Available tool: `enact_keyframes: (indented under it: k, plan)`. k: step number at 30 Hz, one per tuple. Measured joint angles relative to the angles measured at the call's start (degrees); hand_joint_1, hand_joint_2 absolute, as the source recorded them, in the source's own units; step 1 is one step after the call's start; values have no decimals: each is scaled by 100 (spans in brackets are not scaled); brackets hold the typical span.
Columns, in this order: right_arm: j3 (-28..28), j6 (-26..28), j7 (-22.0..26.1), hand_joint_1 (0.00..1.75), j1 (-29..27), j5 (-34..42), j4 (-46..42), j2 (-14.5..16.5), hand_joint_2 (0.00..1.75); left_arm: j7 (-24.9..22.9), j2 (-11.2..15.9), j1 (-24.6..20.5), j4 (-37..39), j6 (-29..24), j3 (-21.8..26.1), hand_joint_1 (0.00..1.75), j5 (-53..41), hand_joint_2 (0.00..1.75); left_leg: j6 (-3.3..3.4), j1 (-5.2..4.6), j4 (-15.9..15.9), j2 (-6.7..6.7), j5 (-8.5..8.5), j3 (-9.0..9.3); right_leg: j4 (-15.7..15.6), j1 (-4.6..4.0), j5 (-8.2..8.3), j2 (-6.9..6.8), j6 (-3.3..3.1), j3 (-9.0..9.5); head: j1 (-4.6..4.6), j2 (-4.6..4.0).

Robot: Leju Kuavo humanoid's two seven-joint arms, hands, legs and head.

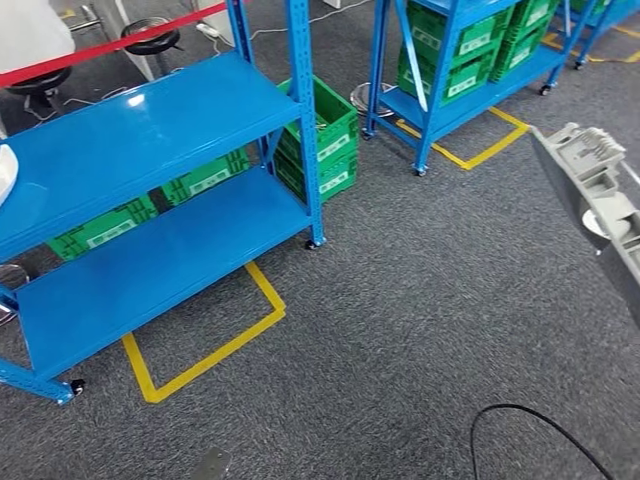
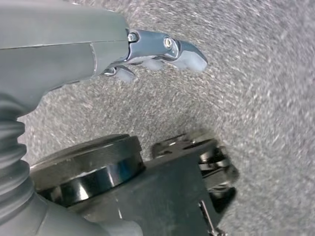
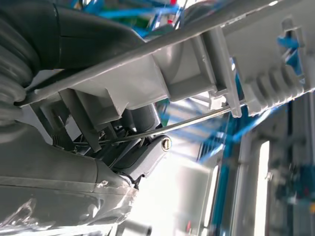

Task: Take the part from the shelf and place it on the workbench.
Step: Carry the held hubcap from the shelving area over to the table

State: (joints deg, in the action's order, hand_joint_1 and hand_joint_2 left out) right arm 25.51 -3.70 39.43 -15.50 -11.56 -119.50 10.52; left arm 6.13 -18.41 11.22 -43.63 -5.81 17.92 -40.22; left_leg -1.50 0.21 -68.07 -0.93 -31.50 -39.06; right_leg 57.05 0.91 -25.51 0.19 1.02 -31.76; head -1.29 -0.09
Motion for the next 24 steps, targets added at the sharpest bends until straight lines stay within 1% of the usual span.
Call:
enact_keyframes:
  k: [1,2,3,4,5,6,7,8,9,10,11,12,13,14,15,16,17,18,19,20,21,22,23,24]
  plan:
    - [90,-27,0,175,-16,7,-27,36,175,4,10,-36,61,-8,-16,0,-1,175,6,-4,-316,28,-147,-50,3,-7,54,85,-6,-72,-7,0]
    - [158,-44,0,175,-32,9,-43,63,175,5,19,-68,108,-13,-33,0,-2,175,26,-11,-461,45,-173,-22,7,-15,108,173,-4,-144,-11,0]
    - [219,-58,-1,175,-46,5,-57,86,175,7,25,-97,148,-16,-45,0,-2,175,56,-19,-394,65,-92,106,13,-22,160,264,3,-215,-11,0]
    - [271,-72,-1,175,-56,-3,-73,108,175,7,32,-127,184,-17,-55,0,-2,175,97,-26,-130,114,55,329,19,-25,211,357,15,-278,-14,0]
    - [311,-83,-1,175,-65,-13,-87,126,175,8,38,-156,212,-19,-61,0,-2,175,142,-31,251,224,193,608,22,-23,263,444,29,-334,-16,0]
    - [342,-94,-1,175,-66,-25,-104,141,175,10,42,-181,234,-22,-64,0,-2,175,185,-30,656,364,272,876,25,-29,312,517,49,-389,-15,0]
    - [365,-106,-1,175,-63,-38,-122,155,175,12,45,-205,251,-31,-68,0,-1,175,208,-27,981,488,293,1071,23,-28,368,585,73,-438,-15,0]
    - [389,-119,0,175,-59,-51,-138,168,175,14,47,-226,271,-44,-72,0,5,175,214,-26,1179,566,279,1172,16,-23,429,642,106,-484,-14,0]
    - [421,-145,1,175,-57,-63,-153,182,175,16,48,-243,296,-79,-75,0,30,175,209,-29,1263,567,269,1192,1,-18,494,700,148,-523,-13,0]
    - [451,-182,1,175,-61,-73,-169,195,175,27,51,-274,351,-152,-76,0,84,175,205,-26,1283,506,293,1157,-13,-6,549,738,189,-560,-13,0]
    - [471,-219,3,175,-71,-81,-182,204,175,66,74,-337,464,-263,-61,0,166,175,217,-23,1284,436,339,1111,0,-5,535,676,223,-603,-10,1]
    - [468,-242,4,175,-80,-92,-192,200,175,150,112,-436,653,-394,-21,0,267,175,241,-22,1286,366,395,1061,84,-8,417,542,246,-660,2,1]
    - [432,-234,4,175,-84,-114,-198,191,175,298,176,-569,932,-509,48,0,366,175,268,-20,1295,289,456,1003,285,-14,186,362,260,-738,16,1]
    - [373,-190,4,175,-85,-138,-199,180,175,495,261,-703,1240,-583,136,0,450,175,291,-33,1292,215,514,946,602,-19,-122,178,270,-825,34,1]
    - [307,-131,4,175,-82,-161,-199,169,175,695,344,-815,1532,-615,224,0,508,175,307,-47,1291,134,570,883,995,-18,-410,77,283,-907,52,1]
    - [246,-71,3,175,-86,-179,-198,162,175,855,428,-896,1782,-625,303,0,553,175,313,-59,1287,44,628,814,1378,-16,-587,32,298,-957,62,1]
    - [201,-26,4,175,-99,-185,-198,153,175,951,496,-951,1967,-632,363,0,580,175,315,-73,1281,-46,687,739,1652,-12,-610,16,310,-953,71,0]
    - [175,3,5,175,-114,-185,-198,141,175,987,545,-999,2119,-642,410,0,597,175,313,-87,1275,-131,746,657,1758,-8,-497,6,319,-868,74,0]
    - [156,22,6,175,-130,-186,-198,125,175,994,583,-1047,2251,-654,453,0,610,175,306,-102,1269,-205,805,574,1669,-5,-322,-19,323,-689,75,0]
    - [136,31,7,175,-142,-186,-198,109,175,993,609,-1099,2364,-664,490,0,613,175,293,-120,1260,-266,865,504,1377,-3,-199,-103,322,-393,75,0]
    - [108,36,6,175,-142,-190,-198,91,175,990,627,-1145,2457,-670,519,0,617,175,273,-140,1252,-318,918,448,929,-11,-202,-226,321,-7,76,0]
    - [72,36,6,175,-133,-195,-197,73,175,986,643,-1184,2535,-673,543,0,622,175,249,-157,1242,-369,970,411,473,-25,-282,-334,298,334,69,0]
    - [35,34,6,175,-126,-201,-193,59,175,982,659,-1217,2599,-672,565,0,631,175,228,-165,1238,-421,1027,392,116,-46,-377,-415,272,564,65,0]
    - [3,33,5,175,-120,-205,-189,46,175,979,672,-1241,2652,-668,585,0,641,175,209,-160,1241,-478,1084,375,-84,-74,-438,-421,235,653,63,1]
